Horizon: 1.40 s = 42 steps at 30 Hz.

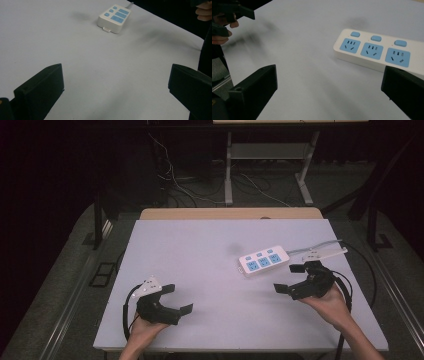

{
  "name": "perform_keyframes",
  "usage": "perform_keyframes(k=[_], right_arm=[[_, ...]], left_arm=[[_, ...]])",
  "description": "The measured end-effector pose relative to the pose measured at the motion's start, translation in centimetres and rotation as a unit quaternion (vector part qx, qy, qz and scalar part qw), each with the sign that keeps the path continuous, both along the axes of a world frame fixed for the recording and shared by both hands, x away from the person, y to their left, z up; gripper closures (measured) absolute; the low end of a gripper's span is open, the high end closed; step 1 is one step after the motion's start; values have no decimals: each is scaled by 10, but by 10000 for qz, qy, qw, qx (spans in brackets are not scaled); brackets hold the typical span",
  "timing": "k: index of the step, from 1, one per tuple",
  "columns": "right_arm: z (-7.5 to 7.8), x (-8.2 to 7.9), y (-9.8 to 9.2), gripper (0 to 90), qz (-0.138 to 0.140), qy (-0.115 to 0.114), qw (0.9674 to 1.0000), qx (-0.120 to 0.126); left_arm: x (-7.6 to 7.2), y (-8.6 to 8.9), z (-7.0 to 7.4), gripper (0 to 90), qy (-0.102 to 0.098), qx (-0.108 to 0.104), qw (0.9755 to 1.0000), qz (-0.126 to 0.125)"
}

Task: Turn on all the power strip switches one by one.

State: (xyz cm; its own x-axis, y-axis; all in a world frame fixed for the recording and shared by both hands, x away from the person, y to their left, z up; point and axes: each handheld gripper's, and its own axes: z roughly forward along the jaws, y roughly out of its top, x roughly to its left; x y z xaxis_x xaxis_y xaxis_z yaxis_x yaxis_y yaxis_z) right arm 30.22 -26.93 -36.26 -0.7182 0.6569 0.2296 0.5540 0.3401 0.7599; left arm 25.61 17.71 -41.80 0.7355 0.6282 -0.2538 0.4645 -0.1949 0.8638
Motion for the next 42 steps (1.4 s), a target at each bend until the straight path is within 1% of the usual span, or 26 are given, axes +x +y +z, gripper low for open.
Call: perform_keyframes(k=[8,9,14,23,29,35,39,40,41,42], right_arm=[[9,15,10,5,86,-52,9998,-152],[10,19,13,5,100,-40,9998,-176],[12,27,21,5,163,-25,9995,-266],[12,39,32,5,224,0,9988,-435],[8,51,39,5,201,78,9983,-542],[6,59,42,5,176,158,9981,-563],[7,67,46,5,129,196,9981,-573],[7,67,46,5,129,196,9981,-573],[7,71,48,5,120,208,9979,-597],[7,71,48,5,120,208,9979,-597]], left_arm=[[-1,1,0,0,-8,-5,10000,13],[0,1,0,0,-6,-1,10000,16],[0,1,0,0,0,6,10000,15],[-1,1,0,0,0,20,10000,1],[-1,0,0,0,19,32,10000,-13],[-1,1,0,0,13,-5,10000,-2],[-1,0,0,0,16,26,10000,-35],[-1,-1,0,0,21,26,10000,-37],[-1,-1,0,0,23,24,10000,-40],[-1,-1,0,0,21,27,10000,-36]])
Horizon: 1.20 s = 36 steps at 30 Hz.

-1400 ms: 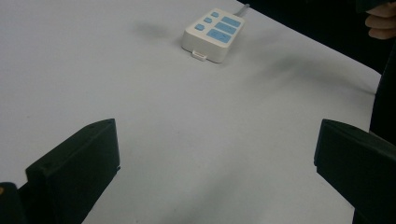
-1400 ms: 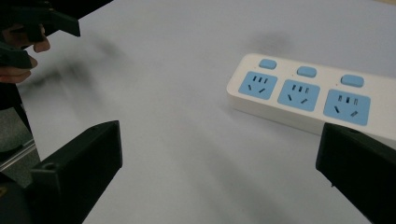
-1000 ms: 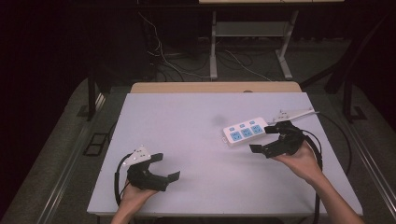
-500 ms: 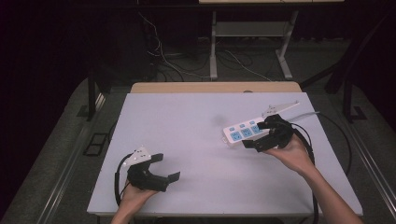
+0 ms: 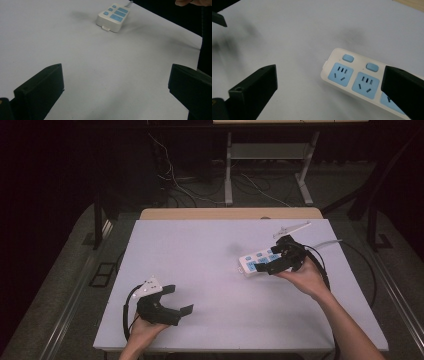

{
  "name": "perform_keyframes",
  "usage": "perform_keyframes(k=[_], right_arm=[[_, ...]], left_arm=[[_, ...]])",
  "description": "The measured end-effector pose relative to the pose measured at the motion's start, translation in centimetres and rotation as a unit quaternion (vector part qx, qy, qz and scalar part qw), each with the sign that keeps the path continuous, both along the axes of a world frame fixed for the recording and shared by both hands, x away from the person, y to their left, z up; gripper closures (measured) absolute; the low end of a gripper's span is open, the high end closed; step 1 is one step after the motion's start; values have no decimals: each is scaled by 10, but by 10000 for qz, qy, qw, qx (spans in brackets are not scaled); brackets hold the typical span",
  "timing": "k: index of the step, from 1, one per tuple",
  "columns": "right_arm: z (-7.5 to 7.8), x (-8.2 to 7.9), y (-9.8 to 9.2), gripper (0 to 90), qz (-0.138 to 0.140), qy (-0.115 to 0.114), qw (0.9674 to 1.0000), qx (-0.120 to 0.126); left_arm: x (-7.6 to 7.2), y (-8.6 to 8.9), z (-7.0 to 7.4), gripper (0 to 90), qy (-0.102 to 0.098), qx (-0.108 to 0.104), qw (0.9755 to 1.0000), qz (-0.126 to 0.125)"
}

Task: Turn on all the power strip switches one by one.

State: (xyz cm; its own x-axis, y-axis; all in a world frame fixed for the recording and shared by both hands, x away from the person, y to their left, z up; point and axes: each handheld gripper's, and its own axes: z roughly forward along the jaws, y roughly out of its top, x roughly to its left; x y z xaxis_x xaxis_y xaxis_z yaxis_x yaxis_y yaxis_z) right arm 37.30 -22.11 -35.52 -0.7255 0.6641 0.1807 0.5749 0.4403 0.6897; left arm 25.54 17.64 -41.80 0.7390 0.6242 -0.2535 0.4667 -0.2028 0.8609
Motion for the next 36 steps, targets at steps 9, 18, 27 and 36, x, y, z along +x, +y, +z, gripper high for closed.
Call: perform_keyframes(k=[9,18,27,36], right_arm=[[1,16,8,5,-47,68,10000,-10],[-3,33,11,121,-177,333,9993,85],[-7,47,11,301,-359,528,9978,192],[-15,54,17,473,-331,613,9975,138]], left_arm=[[0,2,1,0,-42,-37,9999,95],[0,2,1,0,-53,-21,9999,117],[1,3,1,0,-65,12,9998,182],[1,3,1,0,-63,-9,9998,197]])
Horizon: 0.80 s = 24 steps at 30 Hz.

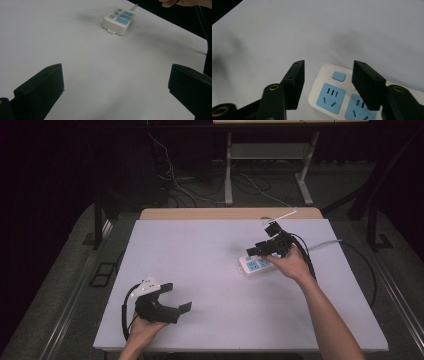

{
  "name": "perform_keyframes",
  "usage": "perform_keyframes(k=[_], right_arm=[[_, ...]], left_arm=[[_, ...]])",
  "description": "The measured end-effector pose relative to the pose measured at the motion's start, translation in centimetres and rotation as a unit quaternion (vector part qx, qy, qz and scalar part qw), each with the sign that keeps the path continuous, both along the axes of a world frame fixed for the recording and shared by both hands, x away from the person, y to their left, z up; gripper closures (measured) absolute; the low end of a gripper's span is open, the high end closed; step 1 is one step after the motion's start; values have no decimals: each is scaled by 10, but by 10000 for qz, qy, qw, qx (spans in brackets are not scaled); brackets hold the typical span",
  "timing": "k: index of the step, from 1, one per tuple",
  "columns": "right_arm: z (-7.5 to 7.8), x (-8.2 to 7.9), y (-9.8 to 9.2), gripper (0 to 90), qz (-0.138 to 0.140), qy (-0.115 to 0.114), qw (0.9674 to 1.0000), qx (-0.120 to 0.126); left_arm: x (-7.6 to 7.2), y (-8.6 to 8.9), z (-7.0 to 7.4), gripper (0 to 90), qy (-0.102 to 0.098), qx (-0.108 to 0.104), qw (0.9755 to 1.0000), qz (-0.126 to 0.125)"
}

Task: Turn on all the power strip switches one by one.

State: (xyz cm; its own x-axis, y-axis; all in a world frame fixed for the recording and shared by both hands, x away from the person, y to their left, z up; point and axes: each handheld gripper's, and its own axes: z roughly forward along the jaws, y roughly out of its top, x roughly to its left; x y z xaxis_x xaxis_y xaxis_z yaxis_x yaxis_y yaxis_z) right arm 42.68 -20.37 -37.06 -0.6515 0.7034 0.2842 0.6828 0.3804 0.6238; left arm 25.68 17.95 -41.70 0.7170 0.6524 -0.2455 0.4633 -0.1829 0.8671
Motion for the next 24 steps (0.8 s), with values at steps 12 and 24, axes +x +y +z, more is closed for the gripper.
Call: perform_keyframes(k=[12,24], right_arm=[[-14,10,4,810,6,34,10000,-87],[-30,14,12,900,141,91,9998,-142]], left_arm=[[0,-1,0,0,-5,3,10000,-38],[-2,-4,0,0,-17,8,9999,-111]])
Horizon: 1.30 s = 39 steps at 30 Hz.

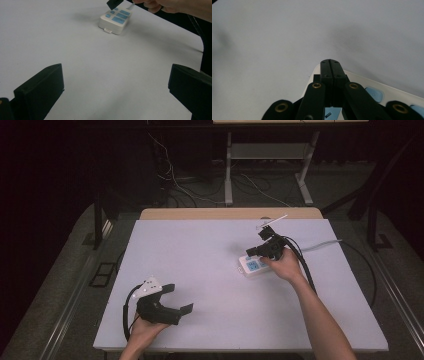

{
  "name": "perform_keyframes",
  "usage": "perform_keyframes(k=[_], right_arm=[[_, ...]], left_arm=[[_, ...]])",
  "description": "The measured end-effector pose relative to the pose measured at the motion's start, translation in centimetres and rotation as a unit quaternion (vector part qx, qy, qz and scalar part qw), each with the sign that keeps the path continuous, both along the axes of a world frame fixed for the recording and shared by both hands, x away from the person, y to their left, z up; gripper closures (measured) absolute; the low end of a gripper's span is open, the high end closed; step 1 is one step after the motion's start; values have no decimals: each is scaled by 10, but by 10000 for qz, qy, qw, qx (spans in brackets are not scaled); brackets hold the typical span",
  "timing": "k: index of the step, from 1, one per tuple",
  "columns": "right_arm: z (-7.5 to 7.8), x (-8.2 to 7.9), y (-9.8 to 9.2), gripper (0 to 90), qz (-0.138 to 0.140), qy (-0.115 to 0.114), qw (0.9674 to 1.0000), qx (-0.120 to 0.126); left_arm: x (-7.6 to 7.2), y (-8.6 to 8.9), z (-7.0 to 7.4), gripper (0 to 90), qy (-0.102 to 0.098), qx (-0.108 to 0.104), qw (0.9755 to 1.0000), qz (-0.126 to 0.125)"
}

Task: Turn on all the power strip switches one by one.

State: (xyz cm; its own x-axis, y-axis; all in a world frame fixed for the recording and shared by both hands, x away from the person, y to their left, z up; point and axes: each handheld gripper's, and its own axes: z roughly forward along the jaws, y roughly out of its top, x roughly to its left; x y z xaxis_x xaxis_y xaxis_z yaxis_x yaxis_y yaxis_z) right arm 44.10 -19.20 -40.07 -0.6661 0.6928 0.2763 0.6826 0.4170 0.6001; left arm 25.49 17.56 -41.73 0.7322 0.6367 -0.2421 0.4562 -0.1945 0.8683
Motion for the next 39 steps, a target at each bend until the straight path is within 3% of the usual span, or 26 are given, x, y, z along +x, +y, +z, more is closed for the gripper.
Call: perform_keyframes(k=[5,12,28,36,39], right_arm=[[-5,1,4,900,9,12,10000,-42],[-10,1,6,900,-36,27,9995,-301],[-14,3,7,900,152,-24,9996,-251],[-15,1,11,900,291,-245,9986,-374],[-16,2,10,900,271,-231,9988,-341]], left_arm=[[0,0,0,0,4,3,10000,4],[0,2,0,0,9,-14,10000,22],[1,3,0,0,1,3,10000,20],[0,1,0,0,-13,35,10000,12],[0,1,0,0,-6,34,10000,15]])
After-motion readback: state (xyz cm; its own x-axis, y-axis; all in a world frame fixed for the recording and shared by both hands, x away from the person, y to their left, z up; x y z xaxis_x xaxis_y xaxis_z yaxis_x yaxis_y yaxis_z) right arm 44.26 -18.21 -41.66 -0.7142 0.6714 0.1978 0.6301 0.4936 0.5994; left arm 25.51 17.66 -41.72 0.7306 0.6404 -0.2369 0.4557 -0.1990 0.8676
